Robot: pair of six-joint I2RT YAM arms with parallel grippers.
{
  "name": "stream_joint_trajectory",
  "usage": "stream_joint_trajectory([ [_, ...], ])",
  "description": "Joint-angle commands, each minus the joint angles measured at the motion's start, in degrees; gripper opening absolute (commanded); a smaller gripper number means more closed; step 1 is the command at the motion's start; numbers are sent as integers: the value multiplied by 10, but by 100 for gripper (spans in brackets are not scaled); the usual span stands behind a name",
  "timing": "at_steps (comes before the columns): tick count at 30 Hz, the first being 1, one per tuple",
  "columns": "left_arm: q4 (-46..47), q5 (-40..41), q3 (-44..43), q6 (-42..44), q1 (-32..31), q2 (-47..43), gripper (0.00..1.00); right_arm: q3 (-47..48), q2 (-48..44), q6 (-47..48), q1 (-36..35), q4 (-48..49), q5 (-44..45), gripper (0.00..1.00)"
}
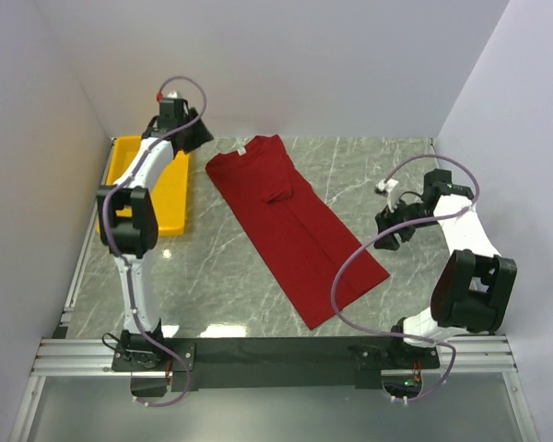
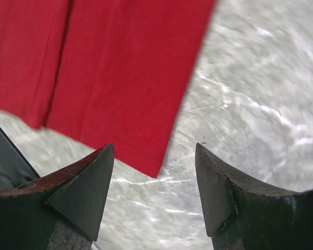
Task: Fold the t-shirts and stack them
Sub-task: Fold the tshirt
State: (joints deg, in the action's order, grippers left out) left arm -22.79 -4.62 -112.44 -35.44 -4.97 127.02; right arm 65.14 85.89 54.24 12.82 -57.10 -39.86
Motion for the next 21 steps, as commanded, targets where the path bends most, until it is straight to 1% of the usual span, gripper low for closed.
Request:
stream_joint_trajectory([
  [1, 66, -39, 32, 21, -21, -113, 56, -20, -43, 207, -6, -60, -5, 71],
  [2, 74, -44, 72, 22, -28, -153, 56, -27, -56, 291, -6, -72, -4, 71],
  [3, 81, -43, 97, 25, -32, -176, 57, -46, -63, 328, -6, -87, 5, 72],
  [4, 93, -43, 123, 27, -37, -225, 57, -56, -72, 361, -6, -90, 11, 72],
  [5, 99, -42, 183, 27, -46, -250, 57, -66, -84, 390, -6, -93, 18, 72],
  [6, 106, -47, 215, 28, -50, -279, 57, -83, -89, 436, -6, -95, 35, 73],
  [7, 118, -51, 250, 27, -57, -306, 57, -90, -92, 452, -6, -96, 39, 73],
  [8, 123, -59, 318, 24, -64, -357, 57, -95, -98, 466, -6, -98, 43, 73],
  [9, 126, -69, 352, 15, -82, -383, 57, -105, -99, 487, -5, -99, 49, 73],
  [10, 128, -73, 386, 8, -96, -430, 57, -110, -100, 497, -4, -99, 58, 73],
  [11, 130, -72, 451, 3, -135, -453, 57, -122, -102, 520, -4, -100, 65, 73],
  [13, 138, -53, 515, -35, -188, -512, 57, -135, -104, 540, -3, -94, 85, 72],
  [14, 150, -44, 572, -56, -243, -529, 57, -142, -105, 558, -3, -91, 91, 72],
  [15, 158, -29, 602, -114, -272, -547, 57, -152, -105, 564, -3, -85, 95, 72],
  [16, 175, -15, 632, -151, -299, -579, 56, -156, -105, 569, -2, -84, 108, 72],
  [17, 213, 10, 695, -194, -351, -594, 56, -159, -102, 584, -1, -85, 111, 71],
  [18, 241, 25, 726, -272, -379, -607, 55, -161, -101, 587, 1, -84, 115, 71],
  [19, 258, 41, 752, -310, -408, -628, 55, -162, -99, 591, 4, -84, 117, 71],
  [20, 266, 88, 788, -344, -461, -633, 55, -164, -94, 599, 5, -86, 124, 71],
  [21, 284, 106, 802, -405, -488, -636, 56, -165, -93, 604, 5, -86, 127, 70],
])
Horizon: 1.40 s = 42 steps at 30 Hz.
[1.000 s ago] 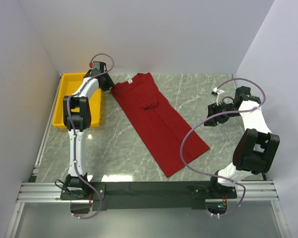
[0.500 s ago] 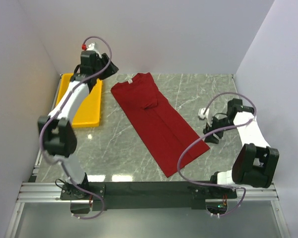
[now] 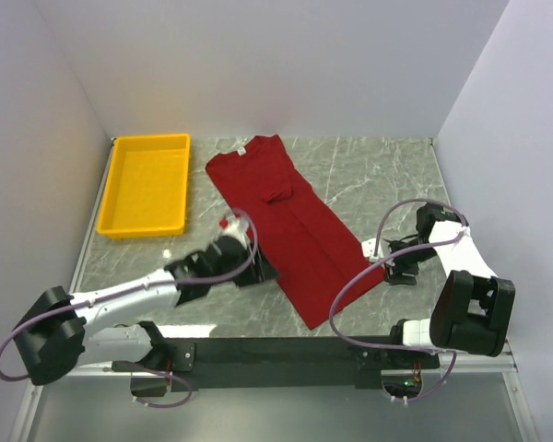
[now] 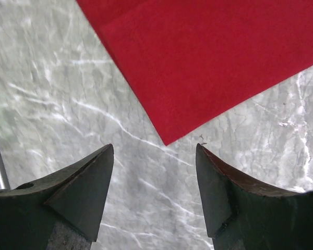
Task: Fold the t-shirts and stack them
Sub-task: Fold the tshirt
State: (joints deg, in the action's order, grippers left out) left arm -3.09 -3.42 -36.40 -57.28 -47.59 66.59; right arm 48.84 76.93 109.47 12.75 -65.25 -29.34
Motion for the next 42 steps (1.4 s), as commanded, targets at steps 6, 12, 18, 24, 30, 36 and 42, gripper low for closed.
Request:
stream_joint_trajectory([
  [6, 131, 160, 56, -346, -191, 56, 57, -32, -12, 77, 9, 6, 39, 69],
  [12, 106, 185, -4, -433, -248, 165, 57, -52, -31, 81, 9, 12, 28, 69],
  [18, 59, 179, -39, -489, -267, 221, 57, -53, -42, 79, 9, 7, 7, 69],
  [24, -9, 132, -88, -534, -288, 285, 55, -51, -49, 81, 9, -6, -12, 69],
  [30, -82, 127, -111, -586, -310, 305, 55, -57, -50, 87, 8, -7, -9, 69],
  [36, -104, 133, -141, -588, -319, 319, 55, -65, -56, 102, 9, -8, -5, 69],
  [42, -115, 134, -149, -624, -322, 350, 52, -60, -57, 104, 9, -18, -13, 69],
])
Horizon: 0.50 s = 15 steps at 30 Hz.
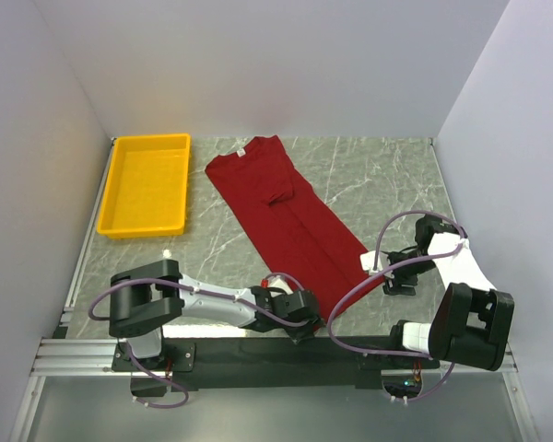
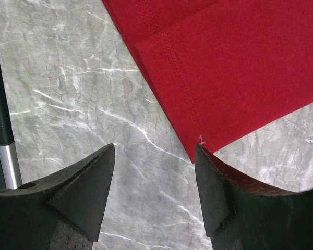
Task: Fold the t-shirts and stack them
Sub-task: Fold the tshirt
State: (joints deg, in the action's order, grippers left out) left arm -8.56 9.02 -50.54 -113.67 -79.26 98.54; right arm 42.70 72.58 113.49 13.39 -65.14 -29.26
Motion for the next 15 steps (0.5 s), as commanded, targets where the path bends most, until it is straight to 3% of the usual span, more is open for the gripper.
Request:
stream_joint_trajectory([
  [1, -69, 14, -11, -74, -5, 35, 52, 3, -15, 64, 2, -19, -14, 69],
  [15, -162, 39, -18, -109, -13, 29, 54, 7, -24, 61, 2, -27, -19, 69],
])
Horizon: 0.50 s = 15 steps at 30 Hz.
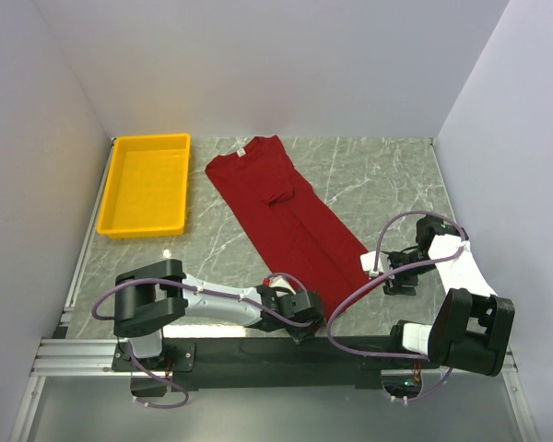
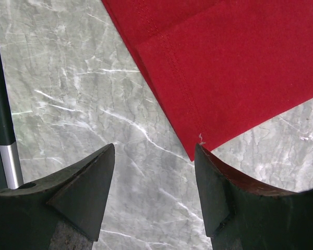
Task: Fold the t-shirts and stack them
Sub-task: Fold the tshirt
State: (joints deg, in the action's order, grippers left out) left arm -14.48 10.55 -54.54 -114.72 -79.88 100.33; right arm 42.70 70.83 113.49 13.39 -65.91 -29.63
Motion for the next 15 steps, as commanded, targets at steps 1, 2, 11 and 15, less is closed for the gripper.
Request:
stream_joint_trajectory([
  [1, -100, 22, 29, -109, -9, 8, 54, 8, -6, 61, 2, -20, -17, 69],
  [2, -93, 20, 36, -112, -9, 3, 55, 8, -5, 60, 2, -19, -17, 69],
  [11, -62, 25, 60, -117, 0, 14, 54, 0, -11, 53, 2, -12, -10, 69],
  [15, -65, 25, 52, -112, 7, 30, 53, -2, -12, 52, 3, -11, -9, 69],
])
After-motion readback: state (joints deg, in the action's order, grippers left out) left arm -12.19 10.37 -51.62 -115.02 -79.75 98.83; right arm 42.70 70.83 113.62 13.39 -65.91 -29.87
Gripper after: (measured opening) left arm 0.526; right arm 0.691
